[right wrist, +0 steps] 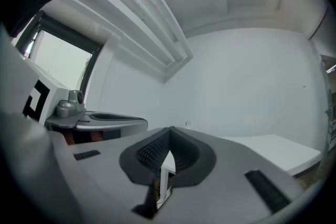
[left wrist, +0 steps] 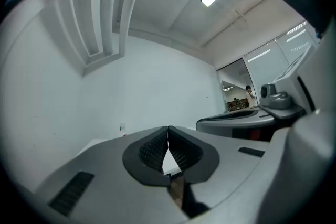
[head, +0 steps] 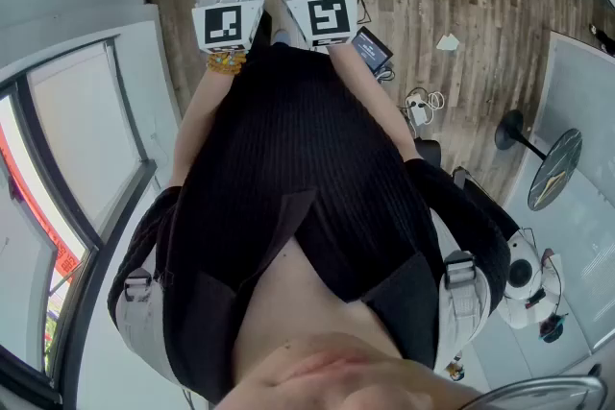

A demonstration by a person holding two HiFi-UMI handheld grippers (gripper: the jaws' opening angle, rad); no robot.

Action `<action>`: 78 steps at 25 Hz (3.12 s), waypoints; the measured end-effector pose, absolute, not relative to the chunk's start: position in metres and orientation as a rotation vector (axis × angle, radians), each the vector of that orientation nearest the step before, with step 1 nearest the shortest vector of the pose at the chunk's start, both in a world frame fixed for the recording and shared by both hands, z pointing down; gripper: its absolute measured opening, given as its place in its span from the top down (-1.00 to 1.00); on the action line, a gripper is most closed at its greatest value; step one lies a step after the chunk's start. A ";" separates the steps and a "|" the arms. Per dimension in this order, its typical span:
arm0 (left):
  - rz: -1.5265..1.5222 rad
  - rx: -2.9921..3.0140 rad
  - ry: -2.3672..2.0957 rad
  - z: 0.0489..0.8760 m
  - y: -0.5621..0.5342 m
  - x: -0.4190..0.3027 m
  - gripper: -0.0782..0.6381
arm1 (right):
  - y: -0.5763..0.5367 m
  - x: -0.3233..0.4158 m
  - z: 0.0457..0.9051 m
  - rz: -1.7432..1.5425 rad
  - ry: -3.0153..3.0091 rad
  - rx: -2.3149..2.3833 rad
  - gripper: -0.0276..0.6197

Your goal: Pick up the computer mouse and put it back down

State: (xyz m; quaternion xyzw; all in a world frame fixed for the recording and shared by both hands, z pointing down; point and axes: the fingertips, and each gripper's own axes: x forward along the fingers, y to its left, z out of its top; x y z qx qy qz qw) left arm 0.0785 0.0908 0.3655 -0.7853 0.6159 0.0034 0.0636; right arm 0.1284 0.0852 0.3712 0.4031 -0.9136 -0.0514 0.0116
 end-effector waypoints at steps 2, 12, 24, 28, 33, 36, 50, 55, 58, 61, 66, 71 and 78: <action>0.013 -2.374 1.862 0.366 0.085 0.077 0.74 | 0.076 0.131 0.371 -0.133 -2.853 1.264 0.83; 0.015 -2.380 1.825 0.354 0.048 0.068 0.74 | 0.030 0.131 0.380 -0.039 -2.800 1.292 0.82; 0.015 -2.423 1.797 0.355 -0.007 0.044 0.74 | -0.028 0.113 0.396 0.036 -2.727 1.302 0.82; 0.033 -2.454 1.798 0.364 -0.035 0.038 0.74 | -0.051 0.108 0.402 0.040 -2.699 1.301 0.82; 0.045 -2.488 1.770 0.367 -0.056 0.033 0.74 | -0.070 0.099 0.405 0.052 -2.666 1.299 0.82; 0.048 -2.505 1.766 0.367 -0.067 0.022 0.74 | -0.081 0.089 0.403 0.051 -2.649 1.306 0.82; 0.093 -2.540 1.762 0.373 -0.118 -0.023 0.74 | -0.140 0.080 0.417 0.088 -2.482 1.393 0.82; 0.123 -2.545 1.764 0.373 -0.139 -0.045 0.74 | -0.170 0.080 0.413 0.082 -2.442 1.459 0.82; 0.138 -2.545 1.739 0.370 -0.149 -0.052 0.74 | -0.186 0.079 0.409 0.069 -2.426 1.494 0.82; 0.146 -2.548 1.716 0.368 -0.152 -0.057 0.74 | -0.194 0.074 0.405 0.046 -2.421 1.511 0.82; 0.122 -2.558 1.667 0.367 -0.166 -0.059 0.74 | -0.209 0.075 0.405 0.044 -2.411 1.541 0.82; 0.124 -2.552 1.687 0.373 -0.185 -0.062 0.74 | -0.228 0.078 0.419 0.069 -2.407 1.528 0.82; 0.098 -2.549 1.663 0.374 -0.207 -0.050 0.74 | -0.253 0.086 0.424 0.067 -2.445 1.507 0.82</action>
